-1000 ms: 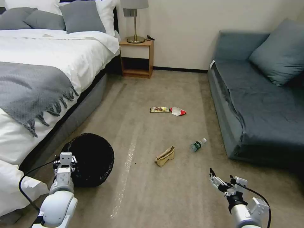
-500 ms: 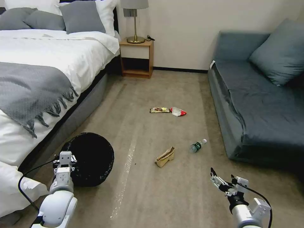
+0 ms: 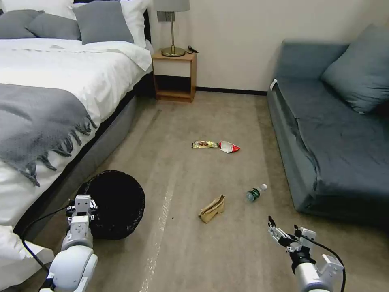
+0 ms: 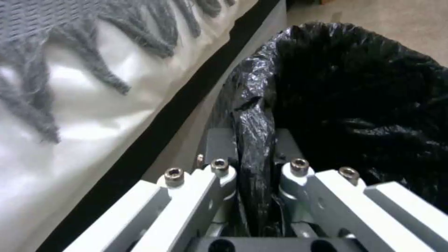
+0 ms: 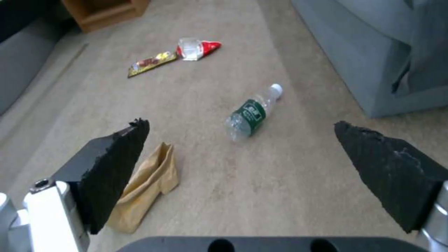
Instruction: Pick up the trash bin, then pick up the garbage on the floor and place it into the trash bin.
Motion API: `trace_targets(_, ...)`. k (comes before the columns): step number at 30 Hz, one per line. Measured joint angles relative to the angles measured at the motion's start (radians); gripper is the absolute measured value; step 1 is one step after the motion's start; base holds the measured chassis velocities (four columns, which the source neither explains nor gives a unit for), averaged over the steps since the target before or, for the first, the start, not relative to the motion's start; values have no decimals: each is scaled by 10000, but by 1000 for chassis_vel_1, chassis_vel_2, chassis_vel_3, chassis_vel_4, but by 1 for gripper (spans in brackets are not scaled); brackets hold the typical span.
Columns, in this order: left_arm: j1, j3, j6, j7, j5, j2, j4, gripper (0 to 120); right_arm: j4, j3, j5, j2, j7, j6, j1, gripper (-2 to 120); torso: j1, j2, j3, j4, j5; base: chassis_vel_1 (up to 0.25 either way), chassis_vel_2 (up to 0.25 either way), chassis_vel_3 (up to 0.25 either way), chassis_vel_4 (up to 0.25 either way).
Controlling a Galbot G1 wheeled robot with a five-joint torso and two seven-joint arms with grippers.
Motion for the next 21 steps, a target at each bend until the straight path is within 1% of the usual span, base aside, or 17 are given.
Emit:
trace_targets(10, -265, 278, -22, 72, 103, -105, 257, 7, -329, 96, 54, -101, -32, 29, 171, 100, 0, 0, 0, 0, 0, -82, 70, 74, -68)
trace_targets(21, -395, 372, -58, 113, 147, -147, 361, 7, -534, 110, 55, -134, -60, 67, 267, 100, -1, 0, 0, 0, 0, -88, 80, 83, -83)
